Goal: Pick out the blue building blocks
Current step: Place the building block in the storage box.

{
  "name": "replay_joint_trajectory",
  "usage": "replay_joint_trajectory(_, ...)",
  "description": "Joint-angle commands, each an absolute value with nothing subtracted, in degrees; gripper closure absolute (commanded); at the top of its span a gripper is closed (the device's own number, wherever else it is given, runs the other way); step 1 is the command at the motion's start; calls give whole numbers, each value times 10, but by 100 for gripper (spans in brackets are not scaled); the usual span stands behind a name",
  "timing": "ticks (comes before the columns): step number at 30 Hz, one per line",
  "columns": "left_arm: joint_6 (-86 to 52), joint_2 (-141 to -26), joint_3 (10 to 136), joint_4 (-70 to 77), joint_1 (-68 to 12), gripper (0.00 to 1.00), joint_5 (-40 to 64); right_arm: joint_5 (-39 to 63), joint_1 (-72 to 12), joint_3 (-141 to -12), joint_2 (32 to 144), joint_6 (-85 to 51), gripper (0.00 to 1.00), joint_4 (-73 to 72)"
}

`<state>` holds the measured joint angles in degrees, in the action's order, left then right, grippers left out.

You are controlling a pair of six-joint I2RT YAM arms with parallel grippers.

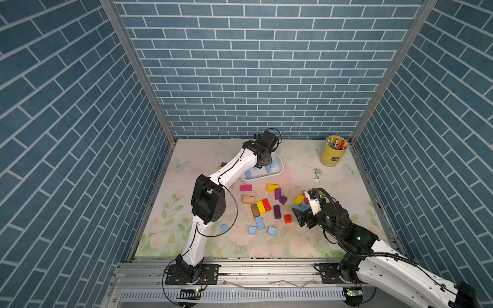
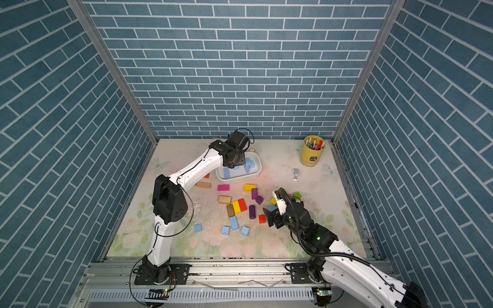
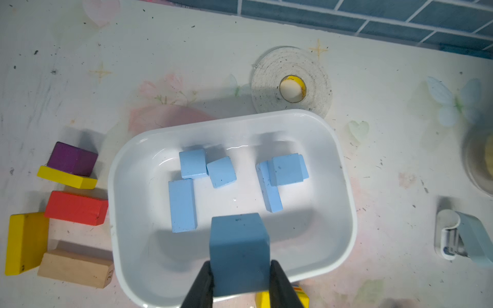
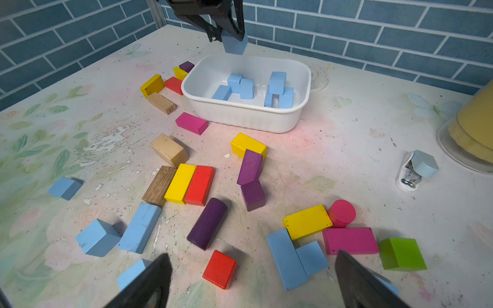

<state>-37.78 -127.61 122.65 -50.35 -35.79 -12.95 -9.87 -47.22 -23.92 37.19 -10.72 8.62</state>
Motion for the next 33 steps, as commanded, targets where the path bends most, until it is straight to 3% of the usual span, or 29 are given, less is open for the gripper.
replay_joint_trajectory(1,-366,-1322,1288,-549,-341,85,-108,-104,-471,-243,366,-125,5,97)
replay_joint_trajectory(13,-390,-1437,1370,-509,-302,77,-14,-113,-471,-241,352,-126,5,110)
replay_joint_trajectory(20,-393,-1462,1374,-469,-299,60,11,-114,-471,-242,353,-126,5,111)
replay_joint_trajectory(26,-392,-1468,1373,-466,-297,40,15,-117,-471,-242,350,-126,5,115)
replay_joint_trajectory(33,-385,-1428,1350,-437,-297,37,38,-117,-471,-242,354,-126,5,113)
